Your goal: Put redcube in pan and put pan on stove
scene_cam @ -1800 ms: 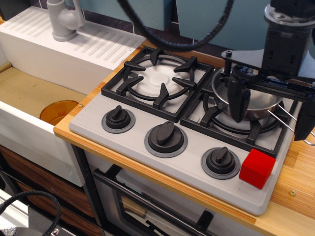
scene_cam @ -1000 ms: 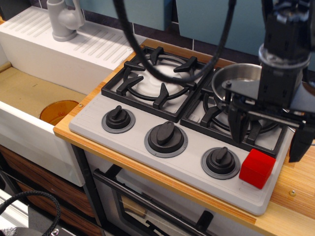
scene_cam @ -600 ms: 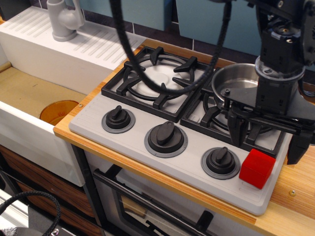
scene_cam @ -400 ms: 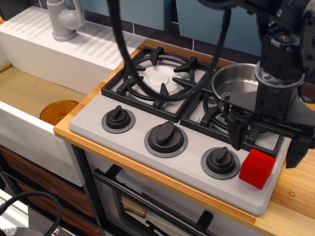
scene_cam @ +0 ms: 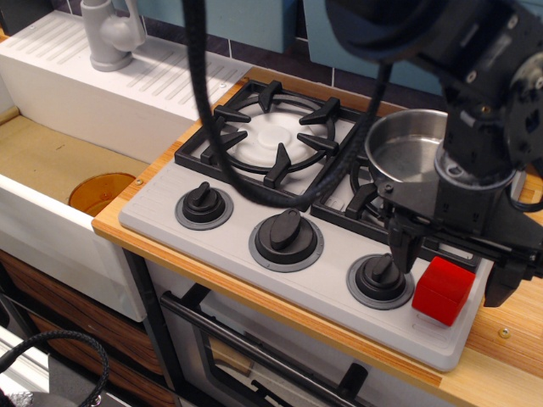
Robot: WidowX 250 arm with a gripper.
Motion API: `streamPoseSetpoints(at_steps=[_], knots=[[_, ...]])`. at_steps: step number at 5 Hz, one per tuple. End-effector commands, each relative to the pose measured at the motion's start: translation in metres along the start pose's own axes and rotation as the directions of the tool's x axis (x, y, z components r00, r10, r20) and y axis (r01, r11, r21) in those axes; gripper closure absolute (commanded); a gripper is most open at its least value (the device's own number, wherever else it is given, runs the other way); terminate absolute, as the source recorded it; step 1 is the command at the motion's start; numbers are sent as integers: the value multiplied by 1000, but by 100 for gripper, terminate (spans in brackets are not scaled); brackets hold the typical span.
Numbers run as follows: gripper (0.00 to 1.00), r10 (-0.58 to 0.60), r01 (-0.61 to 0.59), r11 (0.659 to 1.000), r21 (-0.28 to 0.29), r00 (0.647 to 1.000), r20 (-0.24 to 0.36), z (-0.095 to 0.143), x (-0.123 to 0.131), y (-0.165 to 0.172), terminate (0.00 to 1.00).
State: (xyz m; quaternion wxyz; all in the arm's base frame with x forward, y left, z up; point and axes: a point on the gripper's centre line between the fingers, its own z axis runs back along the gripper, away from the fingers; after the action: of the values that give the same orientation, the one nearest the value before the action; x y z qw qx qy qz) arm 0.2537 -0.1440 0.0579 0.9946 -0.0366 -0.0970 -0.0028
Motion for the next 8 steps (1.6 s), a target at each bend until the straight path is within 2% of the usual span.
streamPoseSetpoints(at_steps=[1,4,5,6,7,8], knots=[[0,-5,6,1000,-19,998,57,-5,4,-5,0],[0,-8,9,1000,-17,995,99,-17,-3,-6,0],[100,-5,8,1000,-28,994,105,-23,-4,-8,0],[100,-19,24,999,-47,994,110,-23,-4,-9,0],[100,-9,13,999,-38,995,102,-17,-4,-11,0],[100,-6,6,1000,-6,998,69,-1,-4,-10,0]])
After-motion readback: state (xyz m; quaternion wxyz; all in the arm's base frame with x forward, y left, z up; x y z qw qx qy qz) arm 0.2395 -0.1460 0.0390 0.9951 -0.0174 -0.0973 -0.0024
